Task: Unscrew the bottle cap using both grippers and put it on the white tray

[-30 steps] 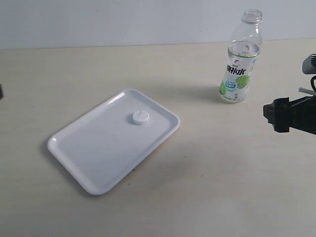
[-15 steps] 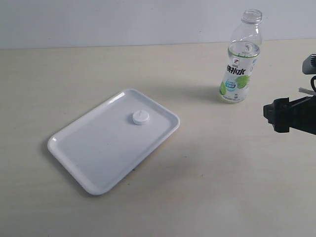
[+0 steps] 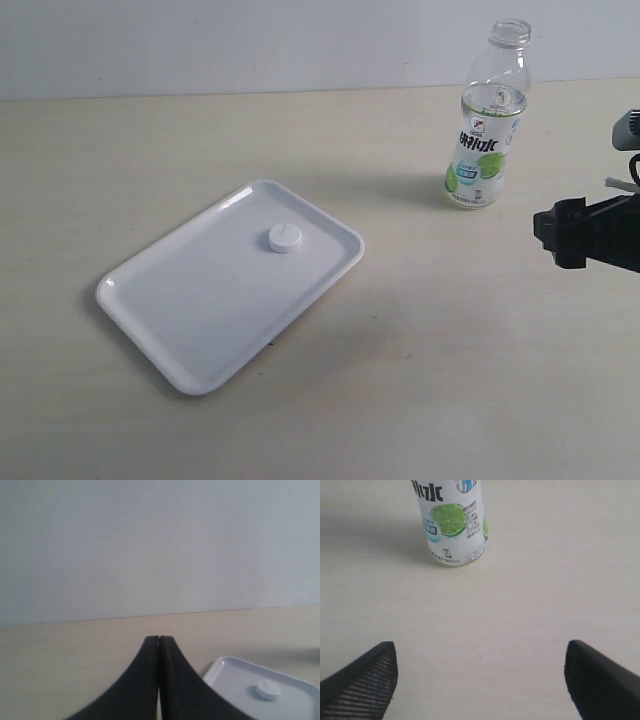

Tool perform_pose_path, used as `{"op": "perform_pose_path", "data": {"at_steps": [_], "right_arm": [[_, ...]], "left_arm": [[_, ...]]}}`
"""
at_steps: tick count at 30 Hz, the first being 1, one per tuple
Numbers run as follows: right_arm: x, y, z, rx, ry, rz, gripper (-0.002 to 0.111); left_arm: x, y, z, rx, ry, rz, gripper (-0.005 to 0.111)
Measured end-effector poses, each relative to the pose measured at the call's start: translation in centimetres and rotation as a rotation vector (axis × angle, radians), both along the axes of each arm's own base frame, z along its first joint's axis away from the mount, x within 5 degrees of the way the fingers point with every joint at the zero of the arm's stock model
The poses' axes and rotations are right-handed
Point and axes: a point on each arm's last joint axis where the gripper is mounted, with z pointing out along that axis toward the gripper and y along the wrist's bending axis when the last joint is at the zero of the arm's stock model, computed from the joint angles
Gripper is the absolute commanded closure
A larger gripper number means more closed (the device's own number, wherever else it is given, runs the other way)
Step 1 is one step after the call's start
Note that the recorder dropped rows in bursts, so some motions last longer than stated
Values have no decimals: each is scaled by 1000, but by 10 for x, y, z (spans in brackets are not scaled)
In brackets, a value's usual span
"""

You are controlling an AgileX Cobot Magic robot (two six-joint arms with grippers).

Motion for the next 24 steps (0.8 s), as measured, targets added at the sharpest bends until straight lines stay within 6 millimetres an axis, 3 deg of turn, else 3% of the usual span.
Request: {"op": "perform_pose_path", "data": {"at_steps": [9, 16, 24], "right_arm": [[0, 0, 0, 0, 0, 0, 23], [0, 0, 0, 0, 0, 0, 23], [0, 0, 0, 0, 0, 0, 23]], "left_arm": [[-2, 6, -15, 49, 140, 82, 107], [-1, 7, -38, 29, 246, 93, 107], [-2, 7, -41, 25, 279, 99, 107]]}}
